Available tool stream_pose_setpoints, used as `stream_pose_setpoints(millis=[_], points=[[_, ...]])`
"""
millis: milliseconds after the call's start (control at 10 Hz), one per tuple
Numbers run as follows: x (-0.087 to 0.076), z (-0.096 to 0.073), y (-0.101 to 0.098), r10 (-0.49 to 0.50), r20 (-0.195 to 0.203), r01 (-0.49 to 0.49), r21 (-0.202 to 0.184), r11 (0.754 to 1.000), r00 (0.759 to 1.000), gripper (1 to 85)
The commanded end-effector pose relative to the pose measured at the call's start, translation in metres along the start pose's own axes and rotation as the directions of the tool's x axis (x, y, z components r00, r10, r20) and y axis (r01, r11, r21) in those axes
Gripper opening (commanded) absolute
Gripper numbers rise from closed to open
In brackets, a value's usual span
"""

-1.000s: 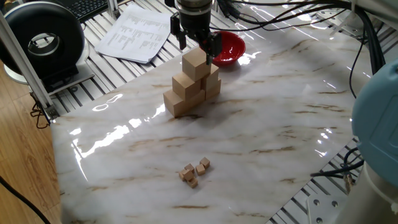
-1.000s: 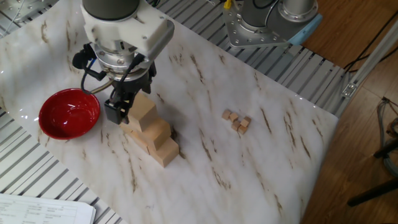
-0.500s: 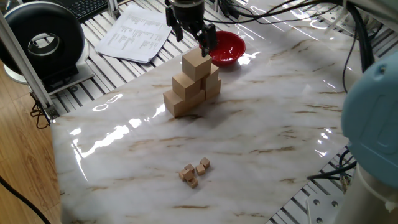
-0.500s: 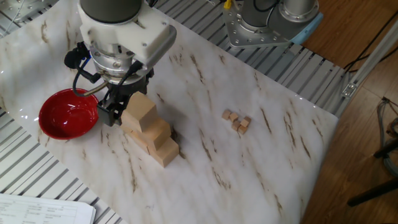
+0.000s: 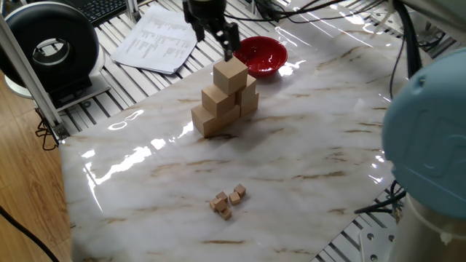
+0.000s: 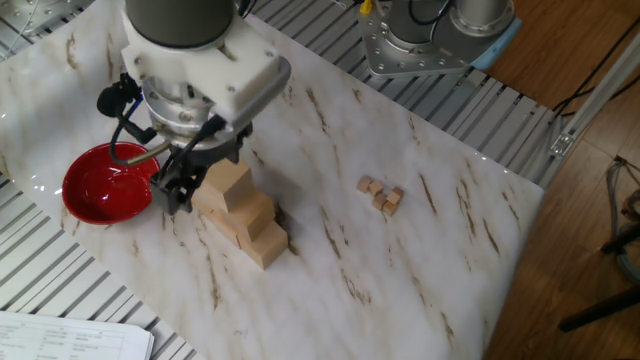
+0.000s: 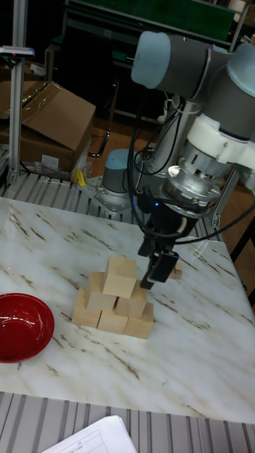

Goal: Stack the blocks into a pyramid shape

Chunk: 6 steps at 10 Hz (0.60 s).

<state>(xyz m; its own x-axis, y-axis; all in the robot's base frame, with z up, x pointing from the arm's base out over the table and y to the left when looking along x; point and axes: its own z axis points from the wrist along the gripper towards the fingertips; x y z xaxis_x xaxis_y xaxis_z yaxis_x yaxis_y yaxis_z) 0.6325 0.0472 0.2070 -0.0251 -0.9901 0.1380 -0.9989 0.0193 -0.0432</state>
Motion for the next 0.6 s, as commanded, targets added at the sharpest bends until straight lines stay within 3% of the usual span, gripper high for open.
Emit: stream_pose_setpoints(millis=[0, 200, 400, 500], points=[[-0.035, -0.018, -0.031, 0.159, 0.019, -0.16, 0.062, 0.985, 0.987, 76.0], [-0.047, -0.022, -0.038, 0.339, 0.054, -0.343, 0.068, 0.937, 0.939, 66.7], [-0.046, -0.026, -0.046, 0.478, 0.053, -0.481, 0.086, 0.873, 0.877, 28.3], [-0.036, -0.027, -0.055, 0.519, 0.028, -0.518, 0.133, 0.845, 0.854, 5.0]])
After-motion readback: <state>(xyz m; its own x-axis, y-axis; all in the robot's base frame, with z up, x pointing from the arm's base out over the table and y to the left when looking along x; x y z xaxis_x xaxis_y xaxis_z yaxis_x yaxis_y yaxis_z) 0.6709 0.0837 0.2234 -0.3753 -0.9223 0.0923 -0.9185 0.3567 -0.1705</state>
